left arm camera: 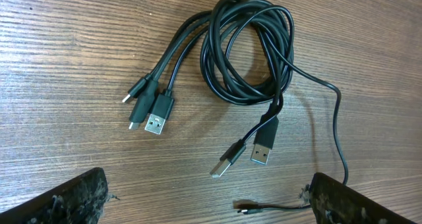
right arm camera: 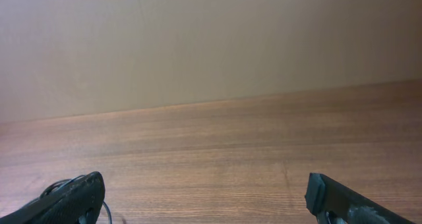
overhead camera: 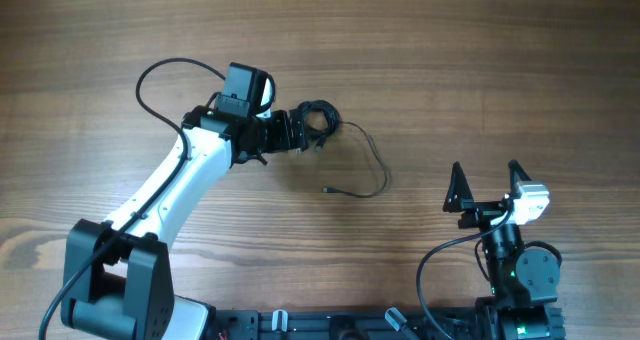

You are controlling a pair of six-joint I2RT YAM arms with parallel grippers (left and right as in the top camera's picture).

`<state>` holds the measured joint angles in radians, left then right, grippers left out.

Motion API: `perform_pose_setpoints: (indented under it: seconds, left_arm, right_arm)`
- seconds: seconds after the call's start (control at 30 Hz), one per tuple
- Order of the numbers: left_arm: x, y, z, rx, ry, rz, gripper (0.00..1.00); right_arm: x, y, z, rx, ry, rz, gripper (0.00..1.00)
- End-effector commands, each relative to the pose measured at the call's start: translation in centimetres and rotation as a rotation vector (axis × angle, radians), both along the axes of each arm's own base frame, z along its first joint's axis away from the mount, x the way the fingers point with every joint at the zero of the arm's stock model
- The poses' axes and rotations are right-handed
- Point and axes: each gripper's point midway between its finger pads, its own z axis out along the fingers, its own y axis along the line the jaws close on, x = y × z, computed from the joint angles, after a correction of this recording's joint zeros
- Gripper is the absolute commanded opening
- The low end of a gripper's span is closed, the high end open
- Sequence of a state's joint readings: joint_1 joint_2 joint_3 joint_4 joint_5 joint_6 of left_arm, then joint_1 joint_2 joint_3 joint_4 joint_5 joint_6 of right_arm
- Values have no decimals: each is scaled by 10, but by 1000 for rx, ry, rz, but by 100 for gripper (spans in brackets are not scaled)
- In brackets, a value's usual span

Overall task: Untangle cables
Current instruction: 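Move the left gripper over the black cable bundle and lower, then close the left gripper on the coiled black cable loop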

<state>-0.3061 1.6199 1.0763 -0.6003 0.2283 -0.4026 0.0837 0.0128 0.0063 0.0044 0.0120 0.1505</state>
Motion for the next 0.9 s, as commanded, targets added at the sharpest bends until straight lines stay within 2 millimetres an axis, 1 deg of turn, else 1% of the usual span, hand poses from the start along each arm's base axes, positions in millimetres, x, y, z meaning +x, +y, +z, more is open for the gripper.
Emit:
perform_pose_setpoints:
  seconds: [0.0, 0.27, 0.43, 0.5, 0.57, 0.6, 0.63, 0.67, 0.7, 0.8, 0.83, 0.87]
  left_arm:
    - [1, 1, -4, 17, 8, 8, 100]
    - [2, 1, -4, 15, 3, 8, 100]
    - [10, 0, 0, 10, -35, 12, 100]
    - [18, 7, 1, 50, -72, 37, 100]
    - [23, 8, 3, 58, -94, 45, 100]
    - [27, 8, 5, 56, -110, 47, 91]
    - [30, 7, 7, 50, -126, 47, 66]
    - [36, 4, 10, 41, -153, 48, 38]
    - [41, 3, 14, 28, -174, 59, 4]
    - [52, -2, 22, -19, -213, 110, 4]
    - [55, -3, 24, -25, -224, 111, 8]
    - [59, -7, 23, -31, -237, 108, 15]
  right_arm:
    - [0, -1, 1, 10, -6, -9, 100]
    - [0, -1, 1, 10, -5, -9, 99]
    - [0, -1, 1, 10, -5, -9, 100]
    - [0, -1, 1, 10, -6, -9, 100]
    - [0, -1, 1, 10, -5, -9, 100]
    - [0, -1, 1, 10, -5, -9, 100]
    - [0, -1, 1, 10, -5, -9, 100]
    - [0, -1, 1, 10, -5, -9, 100]
    - [0, -1, 1, 10, -5, -9, 100]
    - [0, -1, 1, 10, -6, -9, 100]
    - [0, -1, 1, 10, -5, -9, 100]
    - [0, -1, 1, 10, -5, -9, 100]
